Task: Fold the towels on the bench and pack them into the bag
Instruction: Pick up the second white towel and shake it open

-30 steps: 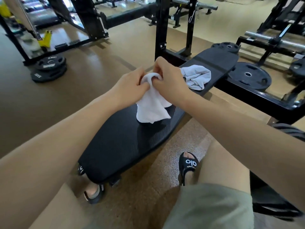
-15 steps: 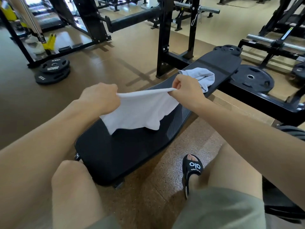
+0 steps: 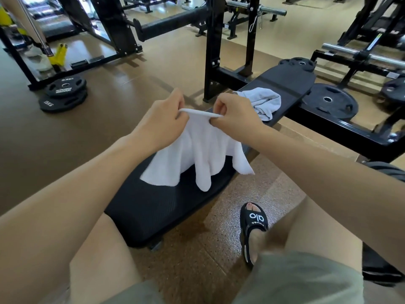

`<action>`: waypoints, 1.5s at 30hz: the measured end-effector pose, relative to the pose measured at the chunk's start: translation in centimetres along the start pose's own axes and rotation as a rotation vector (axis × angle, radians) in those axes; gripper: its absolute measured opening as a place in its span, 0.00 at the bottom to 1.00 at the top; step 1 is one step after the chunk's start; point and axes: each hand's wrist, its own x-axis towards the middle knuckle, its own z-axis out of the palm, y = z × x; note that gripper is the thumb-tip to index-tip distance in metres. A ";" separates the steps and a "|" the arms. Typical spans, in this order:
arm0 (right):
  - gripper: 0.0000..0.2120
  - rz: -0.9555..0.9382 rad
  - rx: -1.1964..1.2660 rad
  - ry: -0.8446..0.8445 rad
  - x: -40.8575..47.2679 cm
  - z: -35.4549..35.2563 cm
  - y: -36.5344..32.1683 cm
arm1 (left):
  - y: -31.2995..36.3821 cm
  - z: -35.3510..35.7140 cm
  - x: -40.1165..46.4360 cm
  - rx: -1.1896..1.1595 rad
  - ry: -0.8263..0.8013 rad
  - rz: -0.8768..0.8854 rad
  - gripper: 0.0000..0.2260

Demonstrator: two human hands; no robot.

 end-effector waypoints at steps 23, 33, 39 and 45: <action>0.06 0.103 -0.077 -0.143 -0.5 -3.2 -0.4 | -0.6 -0.3 -1.0 0.834 -0.037 0.535 0.27; 0.10 0.435 0.528 -0.181 -0.2 -2.8 -3.0 | 2.7 3.0 -2.5 0.472 -0.117 0.195 0.08; 0.11 0.450 0.525 -0.089 0.5 -2.1 -3.7 | 3.0 5.0 -1.4 0.471 0.001 0.032 0.16; 0.11 0.384 0.533 0.053 0.3 -2.1 -3.9 | 1.9 5.5 -0.6 0.473 0.091 0.024 0.12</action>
